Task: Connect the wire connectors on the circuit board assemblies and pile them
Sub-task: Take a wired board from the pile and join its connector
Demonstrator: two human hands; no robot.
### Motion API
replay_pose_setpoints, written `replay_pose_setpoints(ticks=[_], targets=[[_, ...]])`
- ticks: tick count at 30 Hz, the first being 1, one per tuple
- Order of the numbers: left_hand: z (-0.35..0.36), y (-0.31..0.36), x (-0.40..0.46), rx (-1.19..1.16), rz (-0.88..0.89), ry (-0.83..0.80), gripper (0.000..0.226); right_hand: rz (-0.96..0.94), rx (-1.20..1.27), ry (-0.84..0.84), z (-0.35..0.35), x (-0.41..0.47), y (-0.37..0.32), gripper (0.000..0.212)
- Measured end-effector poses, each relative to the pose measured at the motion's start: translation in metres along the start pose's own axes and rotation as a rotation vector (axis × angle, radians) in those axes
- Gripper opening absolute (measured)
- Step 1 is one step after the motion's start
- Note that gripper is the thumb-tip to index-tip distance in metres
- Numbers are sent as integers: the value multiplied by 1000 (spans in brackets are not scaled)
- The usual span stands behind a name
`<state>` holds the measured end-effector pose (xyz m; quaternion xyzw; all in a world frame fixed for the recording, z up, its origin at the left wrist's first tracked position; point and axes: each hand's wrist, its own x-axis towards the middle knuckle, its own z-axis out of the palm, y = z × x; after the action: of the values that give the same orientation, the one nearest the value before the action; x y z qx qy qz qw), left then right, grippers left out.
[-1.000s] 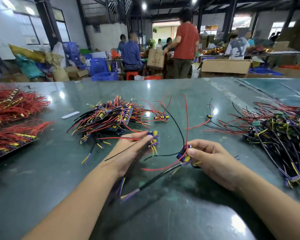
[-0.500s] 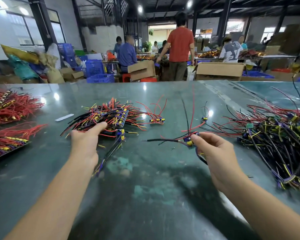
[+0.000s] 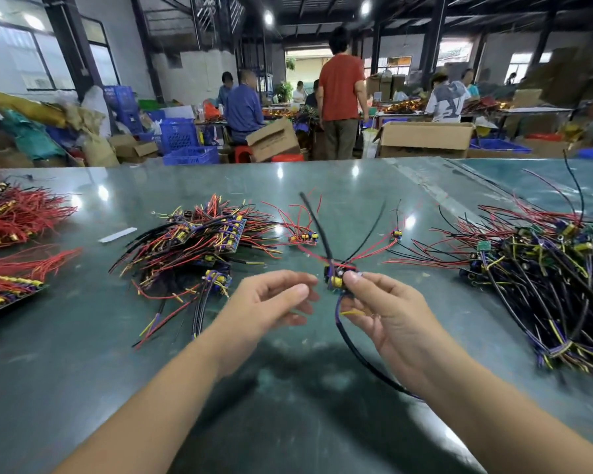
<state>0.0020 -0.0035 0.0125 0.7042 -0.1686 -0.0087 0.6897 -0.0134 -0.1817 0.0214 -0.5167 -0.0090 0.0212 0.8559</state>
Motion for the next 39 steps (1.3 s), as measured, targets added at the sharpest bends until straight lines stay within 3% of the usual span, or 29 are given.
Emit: replay_pose_setpoints(ticks=[4, 9, 22, 25, 34, 39], targets=[[12, -6, 1, -126, -40, -29, 21, -4, -159, -71, 2, -5, 7, 21], [14, -6, 0, -203, -26, 16, 22, -15, -163, -114, 3, -7, 9, 15], [13, -9, -2, -306, -16, -9, 26, -60, -282, -78, 4, -6, 8, 11], [13, -11, 0, -328, -27, -2, 19, -84, -337, -73, 6, -7, 10, 7], [11, -12, 0, -215, -18, -55, 18, -74, -352, -74, 3, -5, 12, 8], [6, -11, -2, -224, 9, -95, 13, -53, -334, -218, -4, -2, 7, 18]])
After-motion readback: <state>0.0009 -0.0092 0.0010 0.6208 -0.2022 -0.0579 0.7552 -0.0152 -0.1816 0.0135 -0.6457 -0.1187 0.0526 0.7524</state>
